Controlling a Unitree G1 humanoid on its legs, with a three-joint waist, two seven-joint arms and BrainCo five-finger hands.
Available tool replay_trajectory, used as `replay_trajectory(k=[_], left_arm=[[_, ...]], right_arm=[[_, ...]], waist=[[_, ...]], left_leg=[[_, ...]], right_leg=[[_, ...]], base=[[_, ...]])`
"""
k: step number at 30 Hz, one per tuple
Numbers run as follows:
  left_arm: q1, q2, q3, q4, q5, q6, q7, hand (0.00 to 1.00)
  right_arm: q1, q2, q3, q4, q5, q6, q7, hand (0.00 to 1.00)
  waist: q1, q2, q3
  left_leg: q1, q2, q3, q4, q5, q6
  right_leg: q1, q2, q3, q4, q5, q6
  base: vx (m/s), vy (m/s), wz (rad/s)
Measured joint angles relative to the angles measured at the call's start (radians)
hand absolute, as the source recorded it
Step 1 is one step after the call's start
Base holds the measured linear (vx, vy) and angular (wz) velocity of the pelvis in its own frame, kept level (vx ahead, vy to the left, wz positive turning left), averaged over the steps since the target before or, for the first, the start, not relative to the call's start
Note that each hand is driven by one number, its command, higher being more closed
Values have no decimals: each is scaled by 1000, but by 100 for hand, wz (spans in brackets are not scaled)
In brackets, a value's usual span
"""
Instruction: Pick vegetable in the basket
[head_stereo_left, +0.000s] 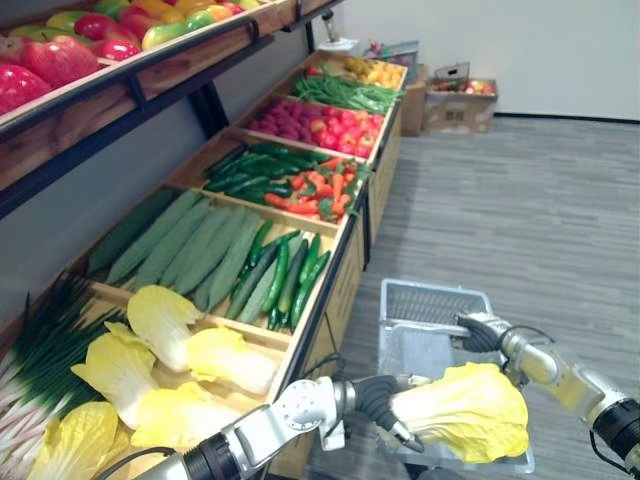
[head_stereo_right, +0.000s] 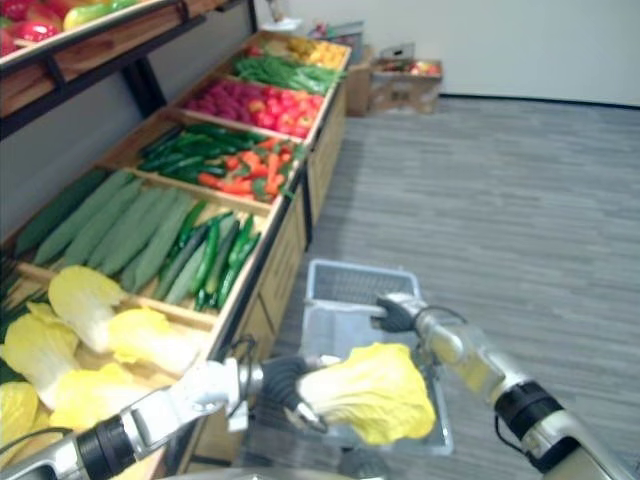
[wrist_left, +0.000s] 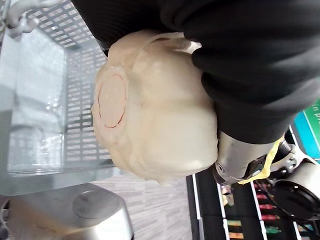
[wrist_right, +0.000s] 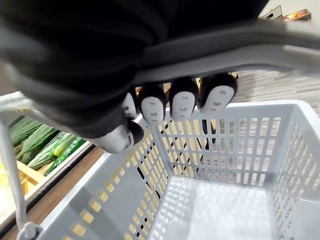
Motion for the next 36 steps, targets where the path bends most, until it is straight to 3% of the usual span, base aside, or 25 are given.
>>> replay_trajectory(k=[4,10,19,23,24,26,30,36], left_arm=[[-9,-68,6,108,96,0,1,100],[-31,-255,28,296,230,1,37,100],[-70,-475,102,520,421,12,193,100],[-88,-559,173,619,514,67,251,100],[-104,-591,224,660,555,90,276,0],[-145,-633,308,722,627,138,341,0],[-185,-644,365,748,731,208,432,0],[-191,-658,363,761,787,221,443,0]], right_arm=[[-14,5,-1,-9,8,12,34,100],[-61,4,-2,-60,51,41,109,100],[-91,7,-6,-184,126,75,183,100],[-84,8,-7,-185,135,82,183,100],[-63,10,-25,-189,135,82,183,100],[-17,28,-67,-196,135,83,180,100],[26,39,-84,-221,137,81,170,100],[73,41,-110,-220,137,79,145,100]], waist=[[-2,0,0],[-7,-3,1],[-6,-12,1],[-6,-23,1],[-6,-26,1],[-6,-34,3],[-4,-38,5],[1,-53,2]], left_leg=[[-3,-3,-11,-2,-1,3],[-15,-16,-19,-2,-1,10],[-15,-30,-11,-4,-5,17],[-17,-31,-16,-4,-4,19],[-22,-31,-27,-5,-2,21],[-37,-33,-48,-4,2,28],[-46,-33,-66,-3,4,32],[-66,-34,-99,1,6,38]], right_leg=[[-10,0,-11,25,-18,0],[-22,-11,-15,32,-20,0],[-33,-19,-4,42,-21,0],[-34,-22,-7,43,-21,1],[-33,-26,-17,43,-22,2],[-35,-33,-35,43,-23,1],[-34,-38,-51,44,-23,0],[-33,-50,-81,44,-25,0]], base=[[-29,-51,8],[-20,-33,3],[-30,-40,-3],[-24,-46,4],[-26,-55,23],[-30,-59,28],[-33,-48,14],[-29,-42,16]])
